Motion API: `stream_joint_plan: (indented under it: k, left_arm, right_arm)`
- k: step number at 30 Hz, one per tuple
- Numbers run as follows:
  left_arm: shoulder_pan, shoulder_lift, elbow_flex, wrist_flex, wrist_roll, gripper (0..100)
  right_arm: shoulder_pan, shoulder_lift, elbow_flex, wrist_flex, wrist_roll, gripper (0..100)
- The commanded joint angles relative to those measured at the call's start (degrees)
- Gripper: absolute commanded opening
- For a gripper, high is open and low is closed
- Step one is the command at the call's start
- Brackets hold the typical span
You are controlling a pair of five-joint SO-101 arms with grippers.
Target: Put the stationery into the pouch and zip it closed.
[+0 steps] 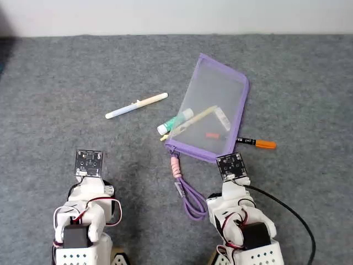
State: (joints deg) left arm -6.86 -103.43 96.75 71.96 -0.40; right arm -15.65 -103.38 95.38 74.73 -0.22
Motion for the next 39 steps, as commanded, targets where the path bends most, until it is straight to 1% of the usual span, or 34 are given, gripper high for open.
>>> stream_joint_plan:
  k: [1,4,6,7,10,13,16,19,25,30,34,37,39]
  left_arm:
    - [0.1,-0.7,-0.3,0.2,-0.4,1]
    - [0.1,-0.7,-0.3,0.2,-0.4,1]
    - [0.1,-0.7,-0.3,0.2,-0.4,1]
    - [0.1,-0.7,-0.3,0.2,-0.4,1]
    - [0.1,-0.7,-0.3,0.2,-0.4,1]
    - [0.1,-0.7,-0.3,0.2,-0.4,1]
    - [0.1,-0.7,-0.3,0.2,-0.4,1]
    - [0.1,-0.7,-0.3,0.2,-0.4,1]
    - [0.1,-0.7,-0.3,0.2,-0.4,1]
    - [0.1,-0.7,-0.3,0.2,-0.4,1]
    - [0.1,-0.7,-0.3,0.2,-0.4,1]
    - [0.1,-0.7,-0.3,0.2,-0.4,1]
    - [0.1,-0.7,-0.3,0.2,-0.4,1]
  right_arm:
    - [2.9,-0.5,-1.9,-1.5,6.8,1.2]
    - [9.4,-0.5,-4.1,-5.8,17.0,1.2]
    - [10.7,-0.5,-3.2,-10.4,22.2,0.9]
    - [11.0,-0.5,-3.9,-11.0,23.0,0.9]
    - [11.6,-0.3,-8.6,-9.9,19.9,0.9]
    - [8.7,0.6,-11.9,-5.9,19.3,1.0]
    - [5.5,5.8,-13.5,-3.5,19.3,1.1]
    - [2.9,15.7,-18.5,-4.4,18.9,1.2]
    - [-1.0,42.8,-34.0,-5.5,18.8,0.9]
    - [-2.4,62.8,-44.6,-8.5,18.9,0.9]
    - [-3.4,76.4,-54.2,-8.7,18.8,1.3]
    - [-6.1,86.4,-61.5,-5.9,18.8,3.1]
    - [-8.6,92.8,-67.0,-2.7,18.8,8.0]
